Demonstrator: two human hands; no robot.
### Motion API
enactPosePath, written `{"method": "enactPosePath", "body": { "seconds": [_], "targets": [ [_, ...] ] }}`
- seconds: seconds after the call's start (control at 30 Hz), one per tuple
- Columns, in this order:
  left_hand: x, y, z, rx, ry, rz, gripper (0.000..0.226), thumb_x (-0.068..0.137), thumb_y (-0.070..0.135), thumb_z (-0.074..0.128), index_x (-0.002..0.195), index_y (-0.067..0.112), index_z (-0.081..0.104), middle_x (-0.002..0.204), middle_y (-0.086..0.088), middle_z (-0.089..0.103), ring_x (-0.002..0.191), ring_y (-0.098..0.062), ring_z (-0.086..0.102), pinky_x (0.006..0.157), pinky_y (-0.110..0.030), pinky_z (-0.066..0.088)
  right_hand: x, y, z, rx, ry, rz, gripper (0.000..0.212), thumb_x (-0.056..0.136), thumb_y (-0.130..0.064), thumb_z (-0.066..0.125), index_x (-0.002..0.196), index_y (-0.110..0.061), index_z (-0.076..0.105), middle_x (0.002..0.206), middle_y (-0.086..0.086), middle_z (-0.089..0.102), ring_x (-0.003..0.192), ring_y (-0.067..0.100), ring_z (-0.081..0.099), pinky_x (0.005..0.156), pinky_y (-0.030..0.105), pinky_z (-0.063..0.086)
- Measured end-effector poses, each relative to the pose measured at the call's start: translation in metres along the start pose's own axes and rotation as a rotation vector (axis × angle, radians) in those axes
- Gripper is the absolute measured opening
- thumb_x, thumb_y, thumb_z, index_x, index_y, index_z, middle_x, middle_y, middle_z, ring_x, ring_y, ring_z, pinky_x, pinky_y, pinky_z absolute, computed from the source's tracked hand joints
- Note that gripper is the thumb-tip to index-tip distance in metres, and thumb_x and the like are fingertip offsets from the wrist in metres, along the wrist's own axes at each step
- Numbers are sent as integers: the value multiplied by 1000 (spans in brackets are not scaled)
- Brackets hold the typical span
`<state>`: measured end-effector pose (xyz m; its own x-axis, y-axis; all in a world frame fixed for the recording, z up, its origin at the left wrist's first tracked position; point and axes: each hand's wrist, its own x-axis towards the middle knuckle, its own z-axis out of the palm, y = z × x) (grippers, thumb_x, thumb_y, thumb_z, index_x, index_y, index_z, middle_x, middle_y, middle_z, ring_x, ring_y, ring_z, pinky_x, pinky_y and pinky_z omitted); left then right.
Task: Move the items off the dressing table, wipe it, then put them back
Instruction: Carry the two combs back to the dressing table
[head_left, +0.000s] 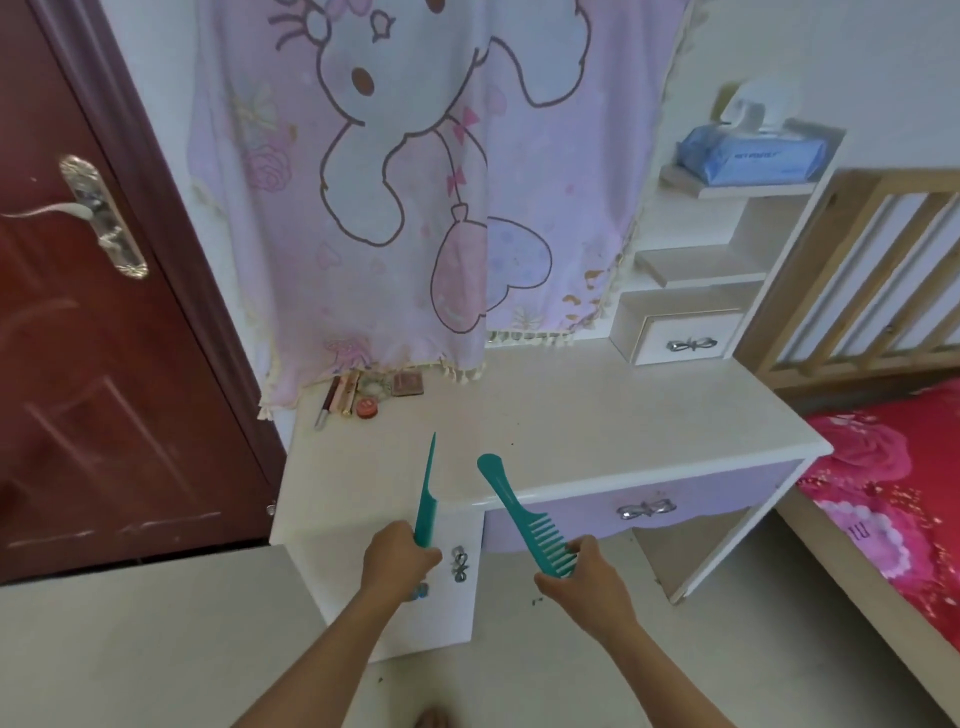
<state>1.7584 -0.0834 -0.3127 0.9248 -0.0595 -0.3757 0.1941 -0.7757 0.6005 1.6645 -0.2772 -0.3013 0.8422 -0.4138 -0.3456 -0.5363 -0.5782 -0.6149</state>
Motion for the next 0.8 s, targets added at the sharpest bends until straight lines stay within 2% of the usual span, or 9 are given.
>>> {"method": "enactPosePath", "body": {
  "seconds": [0.07, 0.17, 0.3, 0.47, 0.57, 0.8],
  "targets": [
    [32, 12, -3, 3, 8, 2, 15, 77, 20, 64, 81, 9, 54, 79, -4, 61, 68, -18, 62, 59, -23, 46, 27, -8, 0, -11, -9, -6, 38, 75, -31, 65, 95, -20, 35, 79, -8, 55, 60, 6, 52, 47, 16, 36],
    [85, 31, -5, 22, -5, -2, 28, 77, 22, 65, 97, 3, 57, 97, -10, 66, 82, -23, 66, 69, -27, 50, 70, -23, -3, -20, -21, 6, 38, 76, -31, 64, 95, -20, 34, 80, -7, 55, 58, 7, 52, 46, 16, 37],
    [153, 50, -6, 60, -29, -35, 35, 78, 25, 65, 106, 5, 55, 107, -10, 64, 91, -23, 65, 66, -26, 45, 126, -45, -8, -61, -19, 28, 40, 77, -31, 64, 97, -21, 32, 84, -7, 55, 62, 6, 52, 48, 13, 35],
    [213, 65, -7, 140, -15, -85, 37, 80, 27, 61, 109, 6, 55, 109, -10, 63, 94, -25, 63, 70, -28, 47, 178, -67, -6, -78, -11, 78, 42, 76, -33, 65, 98, -22, 31, 82, -8, 55, 60, 2, 52, 46, 12, 33],
    [233, 69, -4, 214, 3, -91, 36, 82, 29, 58, 110, 7, 55, 109, -10, 61, 96, -25, 61, 68, -28, 45, 198, -75, 0, -89, -29, 95, 43, 77, -33, 66, 98, -23, 30, 84, -7, 55, 63, 7, 53, 47, 10, 34],
    [247, 66, 7, 413, 83, -10, 37, 90, 41, 44, 108, 12, 56, 108, -5, 55, 94, -20, 57, 63, -28, 38, 229, -87, 15, -166, -82, 67, 41, 79, -41, 63, 98, -23, 31, 84, -10, 56, 62, 3, 55, 49, 13, 39]
  ]
}}
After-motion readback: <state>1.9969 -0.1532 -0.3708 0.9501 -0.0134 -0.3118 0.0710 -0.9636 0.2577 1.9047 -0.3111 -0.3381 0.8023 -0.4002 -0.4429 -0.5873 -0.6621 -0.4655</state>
